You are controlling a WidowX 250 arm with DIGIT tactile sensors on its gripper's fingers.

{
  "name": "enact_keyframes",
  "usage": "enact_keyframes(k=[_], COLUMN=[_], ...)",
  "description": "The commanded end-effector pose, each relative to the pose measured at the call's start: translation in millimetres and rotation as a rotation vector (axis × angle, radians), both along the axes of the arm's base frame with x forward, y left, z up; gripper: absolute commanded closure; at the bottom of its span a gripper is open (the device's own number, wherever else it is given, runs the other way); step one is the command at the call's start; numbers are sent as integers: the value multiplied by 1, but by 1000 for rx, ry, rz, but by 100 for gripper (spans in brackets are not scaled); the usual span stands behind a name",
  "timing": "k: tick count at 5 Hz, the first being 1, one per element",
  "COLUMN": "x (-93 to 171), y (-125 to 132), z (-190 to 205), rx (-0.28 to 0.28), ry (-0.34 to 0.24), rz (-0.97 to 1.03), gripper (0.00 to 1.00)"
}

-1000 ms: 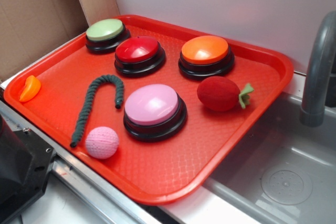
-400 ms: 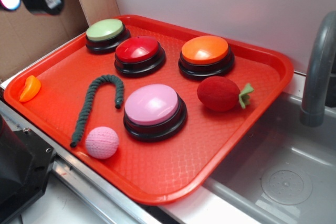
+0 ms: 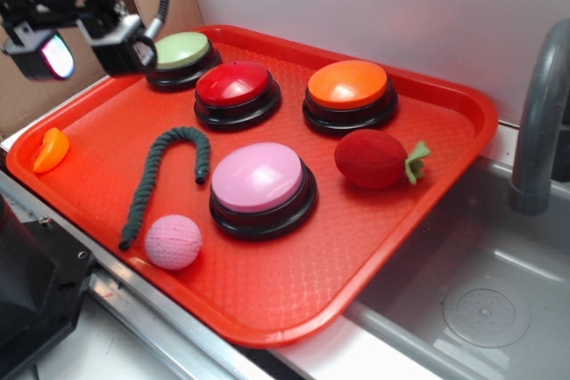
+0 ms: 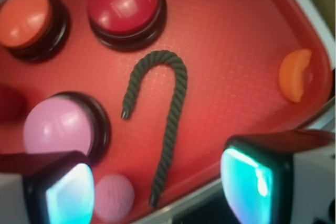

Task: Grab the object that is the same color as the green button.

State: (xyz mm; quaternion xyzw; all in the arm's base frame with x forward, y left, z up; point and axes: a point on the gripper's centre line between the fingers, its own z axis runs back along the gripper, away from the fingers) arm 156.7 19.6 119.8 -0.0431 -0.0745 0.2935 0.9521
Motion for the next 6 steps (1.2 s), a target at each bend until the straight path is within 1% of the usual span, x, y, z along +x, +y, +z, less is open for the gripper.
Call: enact_keyframes(k=[1,2,3,4,5,6], x=[15,19,22,24,26,27], y=[22,28,29,29,26,25], z=[-43,-67,-84,-100,-107,-109], rx=[29,-37,-60,-64,-52,11], ry=[-14,-31,-29,0,10,9], rz=[146,210,196,187,177,186], gripper=[0,0,0,0,0,78])
